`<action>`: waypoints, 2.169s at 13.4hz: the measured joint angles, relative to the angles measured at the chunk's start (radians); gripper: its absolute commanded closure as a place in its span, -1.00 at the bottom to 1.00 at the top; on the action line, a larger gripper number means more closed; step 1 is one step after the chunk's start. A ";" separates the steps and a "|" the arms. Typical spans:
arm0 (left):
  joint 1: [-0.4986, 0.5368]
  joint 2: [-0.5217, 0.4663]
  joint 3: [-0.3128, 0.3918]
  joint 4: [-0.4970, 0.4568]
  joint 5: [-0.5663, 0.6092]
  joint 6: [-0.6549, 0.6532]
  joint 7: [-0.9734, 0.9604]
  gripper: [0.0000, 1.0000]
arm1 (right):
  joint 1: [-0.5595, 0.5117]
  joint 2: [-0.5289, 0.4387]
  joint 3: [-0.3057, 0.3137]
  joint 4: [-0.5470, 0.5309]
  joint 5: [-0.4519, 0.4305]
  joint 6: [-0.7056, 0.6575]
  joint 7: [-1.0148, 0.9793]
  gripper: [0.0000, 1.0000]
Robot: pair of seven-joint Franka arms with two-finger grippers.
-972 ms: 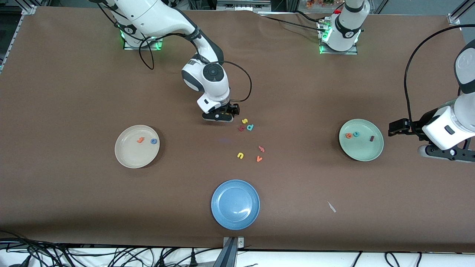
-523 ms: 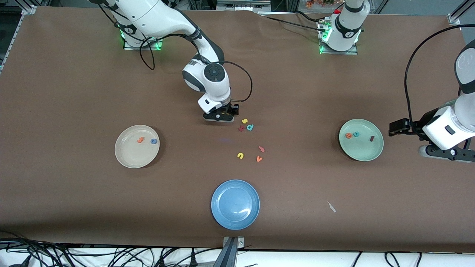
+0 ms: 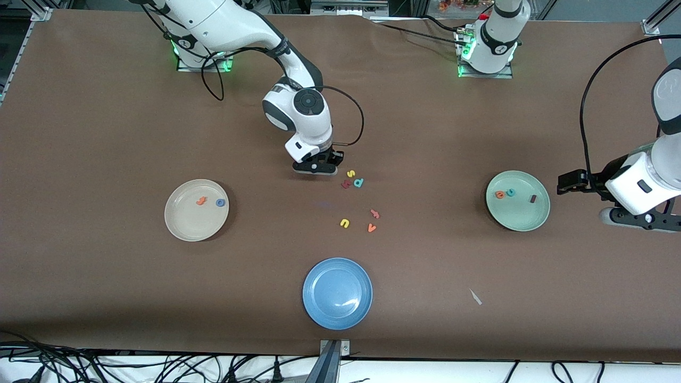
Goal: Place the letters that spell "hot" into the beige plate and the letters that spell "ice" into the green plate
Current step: 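Grasp the yellow letter with the right gripper and lift it, then lower the yellow letter onto the cream plate and open the right gripper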
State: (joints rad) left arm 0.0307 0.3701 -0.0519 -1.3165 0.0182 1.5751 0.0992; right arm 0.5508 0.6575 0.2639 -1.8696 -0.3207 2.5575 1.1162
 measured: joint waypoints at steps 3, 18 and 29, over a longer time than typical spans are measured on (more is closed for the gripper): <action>-0.001 0.004 -0.003 0.000 0.000 0.000 0.000 -1.00 | -0.008 -0.003 -0.007 0.005 -0.013 -0.028 -0.005 0.52; -0.007 -0.040 -0.005 0.006 0.039 -0.130 0.000 -1.00 | -0.468 -0.278 -0.093 -0.100 0.009 -0.255 -0.808 0.36; -0.009 -0.058 -0.014 0.006 0.039 -0.152 0.000 -1.00 | -0.474 -0.292 -0.106 -0.098 0.093 -0.215 -0.823 -0.96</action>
State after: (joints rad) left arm 0.0219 0.3125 -0.0657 -1.3101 0.0567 1.4228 0.0992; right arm 0.0765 0.3660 0.1577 -1.9673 -0.2277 2.3428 0.2931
